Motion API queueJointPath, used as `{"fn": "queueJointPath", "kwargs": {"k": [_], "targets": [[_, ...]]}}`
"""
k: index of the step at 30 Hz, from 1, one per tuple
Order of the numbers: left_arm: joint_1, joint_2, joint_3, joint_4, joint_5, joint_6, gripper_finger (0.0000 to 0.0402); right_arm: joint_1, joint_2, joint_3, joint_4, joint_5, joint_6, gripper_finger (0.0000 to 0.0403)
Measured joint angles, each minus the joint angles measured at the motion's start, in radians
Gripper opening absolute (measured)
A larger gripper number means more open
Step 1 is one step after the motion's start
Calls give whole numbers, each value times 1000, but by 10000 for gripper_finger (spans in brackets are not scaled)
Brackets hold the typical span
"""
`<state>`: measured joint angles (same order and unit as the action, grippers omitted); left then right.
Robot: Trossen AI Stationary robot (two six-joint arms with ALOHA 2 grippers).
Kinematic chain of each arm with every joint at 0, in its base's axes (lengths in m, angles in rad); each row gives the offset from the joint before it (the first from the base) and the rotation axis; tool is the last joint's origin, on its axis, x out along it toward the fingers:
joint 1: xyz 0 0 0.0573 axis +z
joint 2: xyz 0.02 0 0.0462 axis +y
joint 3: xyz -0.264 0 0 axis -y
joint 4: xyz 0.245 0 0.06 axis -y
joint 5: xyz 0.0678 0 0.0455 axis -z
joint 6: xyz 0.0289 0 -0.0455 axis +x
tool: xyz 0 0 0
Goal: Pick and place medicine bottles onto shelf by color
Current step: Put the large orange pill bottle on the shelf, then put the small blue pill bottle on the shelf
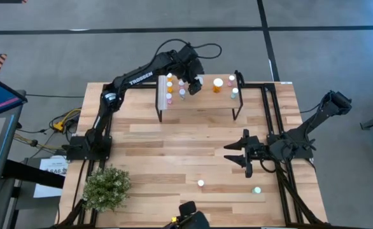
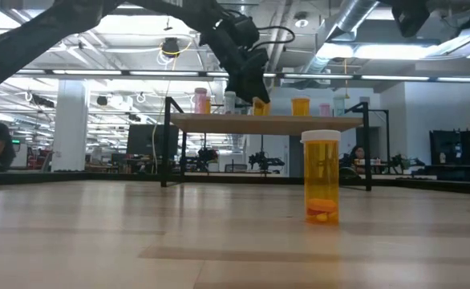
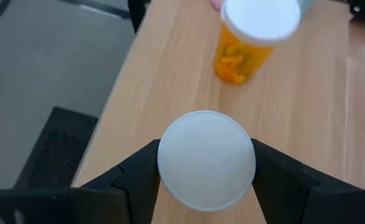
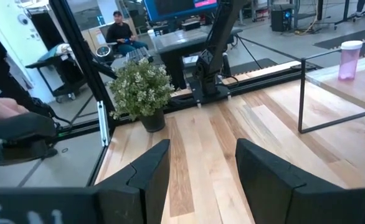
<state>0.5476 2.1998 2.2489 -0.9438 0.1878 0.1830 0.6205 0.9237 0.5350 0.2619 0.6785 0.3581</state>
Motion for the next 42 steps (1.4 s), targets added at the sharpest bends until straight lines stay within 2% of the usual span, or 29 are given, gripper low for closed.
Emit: {"fn": "queueJointPath", "kwargs": {"k": [20, 32, 42], "targets": [[-1, -1, 26, -23, 0, -38, 208, 0, 0, 0, -7, -1, 0, 205], [-12, -1, 67, -55, -9, -35, 303, 0, 0, 0, -8, -1, 0, 205], [-9, -74, 96, -67, -23, 0, 315, 0, 0, 0, -16, -1, 1, 205]]}}
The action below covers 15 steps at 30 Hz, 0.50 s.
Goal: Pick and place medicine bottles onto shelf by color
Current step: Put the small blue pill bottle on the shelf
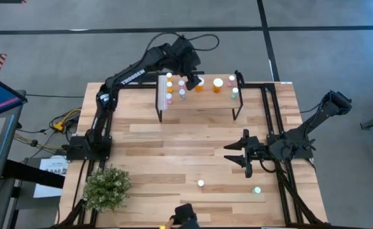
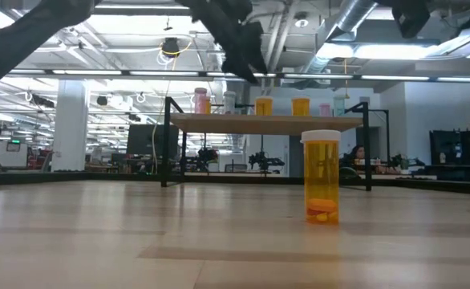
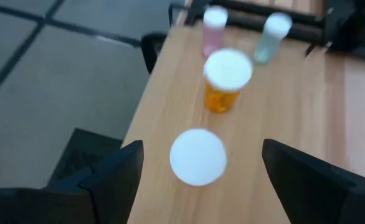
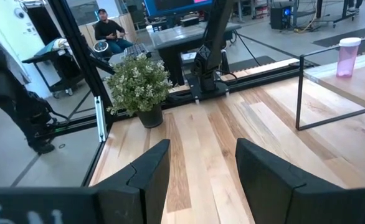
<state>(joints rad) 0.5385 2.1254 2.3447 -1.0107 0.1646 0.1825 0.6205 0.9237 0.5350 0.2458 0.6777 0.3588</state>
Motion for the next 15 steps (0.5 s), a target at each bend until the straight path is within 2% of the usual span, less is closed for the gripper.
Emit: {"fn": "queueJointPath", "kwargs": {"k": [5, 10, 15], "targets": [[-20, -84, 5, -24, 17, 9, 305, 0, 0, 0, -5, 0, 3, 205], [-127, -168, -45, -93, 74, 99, 285, 18, 0, 0, -7, 0, 18, 205], [-259, -258, -129, -70, -20, 117, 255, 41, 0, 0, -6, 0, 18, 205]]}}
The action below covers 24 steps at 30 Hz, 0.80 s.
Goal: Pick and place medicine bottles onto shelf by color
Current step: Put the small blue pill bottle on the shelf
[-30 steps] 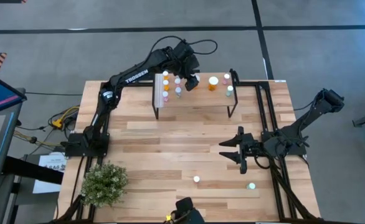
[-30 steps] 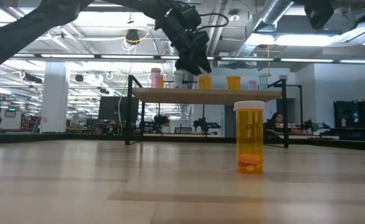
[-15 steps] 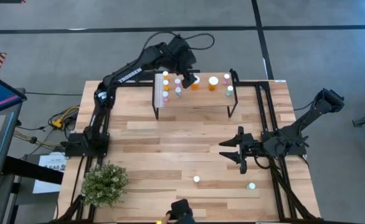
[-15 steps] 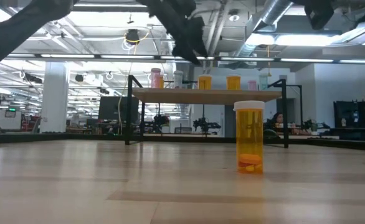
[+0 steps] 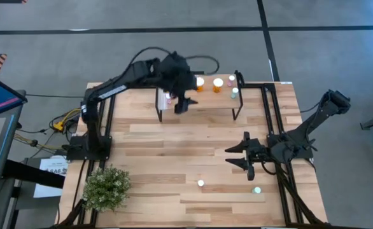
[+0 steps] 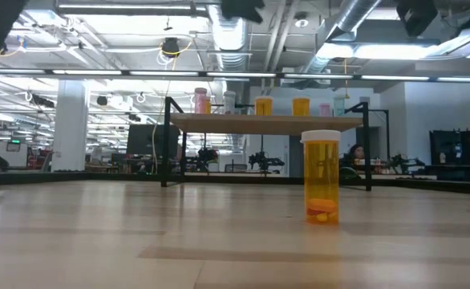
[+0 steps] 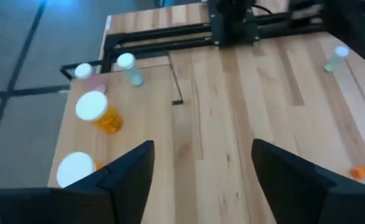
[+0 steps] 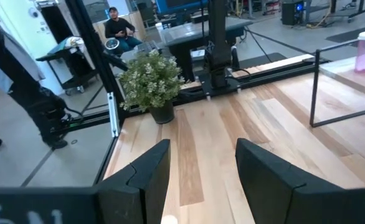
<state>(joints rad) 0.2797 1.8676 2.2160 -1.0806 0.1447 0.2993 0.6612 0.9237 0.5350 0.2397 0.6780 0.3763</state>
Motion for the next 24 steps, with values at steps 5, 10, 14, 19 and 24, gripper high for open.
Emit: {"fn": "queueJointPath", "kwargs": {"k": [5, 10, 14, 19, 24], "targets": [[-95, -85, -140, 44, -79, -29, 233, 19, 0, 0, 1, 0, 0, 205], [-164, -201, -407, 195, -59, -98, 222, 20, -1, 0, 0, 0, 0, 205], [-246, -268, -694, 434, -21, -178, 220, 19, -1, 0, -1, 0, 0, 205], [-376, -306, -979, 832, -53, -259, 219, 16, 0, 0, -5, 0, -21, 205], [-476, -298, -1147, 1183, -117, -266, 219, -18, 0, 0, 5, 1, -61, 205]]}}
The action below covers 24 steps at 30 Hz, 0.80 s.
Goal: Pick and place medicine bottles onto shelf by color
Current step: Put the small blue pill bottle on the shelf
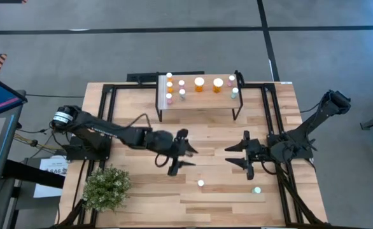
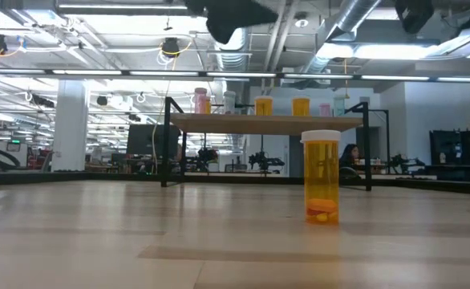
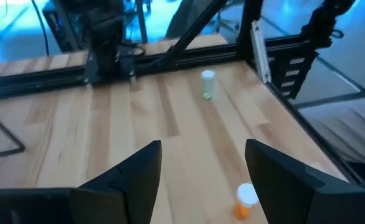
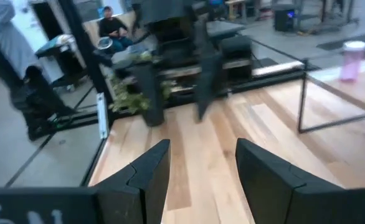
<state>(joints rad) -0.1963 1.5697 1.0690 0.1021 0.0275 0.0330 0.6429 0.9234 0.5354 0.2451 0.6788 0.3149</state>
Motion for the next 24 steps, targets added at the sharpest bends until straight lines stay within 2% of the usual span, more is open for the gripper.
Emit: {"fn": "queueJointPath", "kwargs": {"k": [3, 6, 8, 12, 17, 20, 24], "targets": [[-30, 4, -53, 100, -32, 0, 219, -17, 0, 0, -12, -11, 53, 205], [-42, 3, -73, 154, -57, -1, 219, -28, -4, 5, -27, -104, 59, 205], [-46, 3, -75, 153, -67, -1, 219, -27, -13, 43, -109, -158, 69, 205], [-44, 3, -75, 155, -72, 0, 219, -27, -6, 210, -439, -182, 139, 199], [-28, 3, -75, 247, -95, 17, 219, -23, 79, 418, -835, -191, 230, 179], [-17, 3, -75, 293, -92, 33, 219, -5, 142, 471, -1026, -250, 347, 170], [-1, 3, -75, 320, -88, 24, 219, 34, 222, 475, -1157, -397, 520, 165]]}}
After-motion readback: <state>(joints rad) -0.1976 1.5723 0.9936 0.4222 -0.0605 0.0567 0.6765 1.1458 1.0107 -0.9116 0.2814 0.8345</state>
